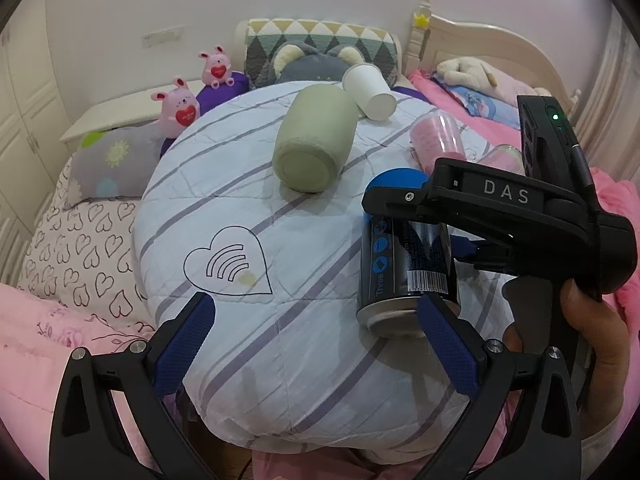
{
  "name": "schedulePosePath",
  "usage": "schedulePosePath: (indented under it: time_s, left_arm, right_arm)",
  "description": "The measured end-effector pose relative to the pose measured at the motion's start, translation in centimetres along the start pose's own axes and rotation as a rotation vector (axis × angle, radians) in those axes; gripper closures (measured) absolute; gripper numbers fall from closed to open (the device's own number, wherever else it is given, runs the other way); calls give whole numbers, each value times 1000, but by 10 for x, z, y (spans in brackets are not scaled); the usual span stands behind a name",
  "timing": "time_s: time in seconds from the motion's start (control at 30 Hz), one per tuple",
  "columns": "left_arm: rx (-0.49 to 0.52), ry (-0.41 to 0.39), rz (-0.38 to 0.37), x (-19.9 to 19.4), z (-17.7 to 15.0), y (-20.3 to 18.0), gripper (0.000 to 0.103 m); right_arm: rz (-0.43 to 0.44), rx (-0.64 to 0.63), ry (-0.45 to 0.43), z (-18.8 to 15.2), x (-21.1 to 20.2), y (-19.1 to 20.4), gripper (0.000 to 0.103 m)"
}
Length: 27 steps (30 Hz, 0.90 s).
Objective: Flip cup upright
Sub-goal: 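Grasp the cup's blue rim with the right gripper while the left gripper holds its base, then rotate the cup upright with the right gripper and set it on the table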
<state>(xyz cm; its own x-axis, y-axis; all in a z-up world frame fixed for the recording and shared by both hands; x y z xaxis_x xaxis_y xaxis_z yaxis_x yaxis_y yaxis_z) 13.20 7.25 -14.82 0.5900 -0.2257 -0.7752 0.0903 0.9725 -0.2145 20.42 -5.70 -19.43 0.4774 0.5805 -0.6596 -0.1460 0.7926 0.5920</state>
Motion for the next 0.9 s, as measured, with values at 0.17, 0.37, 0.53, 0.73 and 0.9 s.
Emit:
schedulePosePath:
  time_s: [0.17, 0.37, 0.53, 0.73, 0.9]
  left_arm:
    - [-3, 0, -9, 0, 0, -1, 1]
    - [-4, -10, -16, -1, 2, -5, 1]
    - [-17, -18, -42, 4, 9, -14, 1]
    - [-28, -29, -32, 23, 22, -30, 1]
    - [-32, -19, -16, 34, 26, -33, 1]
  right_arm:
    - [-4, -30, -27, -1, -8, 3, 28]
    - [-47, -115, -77, 3, -22, 9, 29]
    - [-148, -233, -159, 16, -41, 20, 29]
    - [-339, -412, -258, 32, -56, 31, 31]
    - [-449, -507, -278, 39, -53, 34, 33]
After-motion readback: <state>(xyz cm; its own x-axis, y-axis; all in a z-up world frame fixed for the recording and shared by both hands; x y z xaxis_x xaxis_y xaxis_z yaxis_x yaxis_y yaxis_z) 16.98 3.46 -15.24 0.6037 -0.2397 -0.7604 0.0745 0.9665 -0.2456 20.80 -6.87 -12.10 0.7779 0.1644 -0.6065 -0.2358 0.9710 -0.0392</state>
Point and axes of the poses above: each gripper's, at about its wrist camera, not at the fingertips, and x roughly the way its jaws point, y to its left, z to its top, the point moved 6 cm from there along x, roughly the way its jaws point, and after that the axes turned 11 degrees about -x, right-handed, at the moved point
